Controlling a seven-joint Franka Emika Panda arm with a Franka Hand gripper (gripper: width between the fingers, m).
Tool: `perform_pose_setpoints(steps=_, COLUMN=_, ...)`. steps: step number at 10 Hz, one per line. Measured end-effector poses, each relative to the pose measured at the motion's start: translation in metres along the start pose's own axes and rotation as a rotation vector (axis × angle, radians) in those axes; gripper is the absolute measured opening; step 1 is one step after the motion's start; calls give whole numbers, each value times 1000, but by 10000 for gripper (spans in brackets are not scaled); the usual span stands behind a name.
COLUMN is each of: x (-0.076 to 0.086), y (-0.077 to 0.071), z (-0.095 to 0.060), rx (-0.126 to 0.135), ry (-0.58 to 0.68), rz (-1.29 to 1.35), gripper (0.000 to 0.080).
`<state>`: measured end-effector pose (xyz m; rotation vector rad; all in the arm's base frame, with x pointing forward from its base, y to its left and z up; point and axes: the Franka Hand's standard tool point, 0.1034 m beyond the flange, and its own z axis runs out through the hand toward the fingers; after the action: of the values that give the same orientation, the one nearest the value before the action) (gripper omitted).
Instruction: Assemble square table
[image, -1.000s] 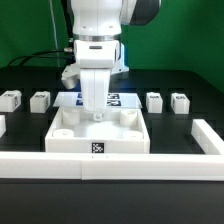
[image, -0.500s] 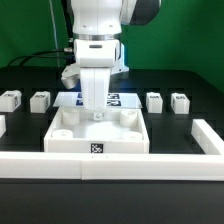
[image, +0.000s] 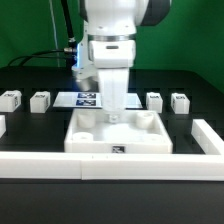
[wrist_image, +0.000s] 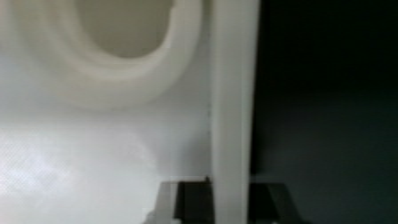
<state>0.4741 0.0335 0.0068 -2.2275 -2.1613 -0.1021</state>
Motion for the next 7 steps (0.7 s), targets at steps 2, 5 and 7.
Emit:
perform_pose_setpoints(steps=2, x=27, y=19, z=3, rx=-10, ry=16, rz=22, gripper=54)
perform_pose_setpoints(steps=5, x=33, y=19, z=5, rx=72, ry=-3, rz=45, gripper=54)
perform_pose_setpoints(steps=7, x=33, y=19, z=5, rx=72, ry=-4, rz=49, gripper=54)
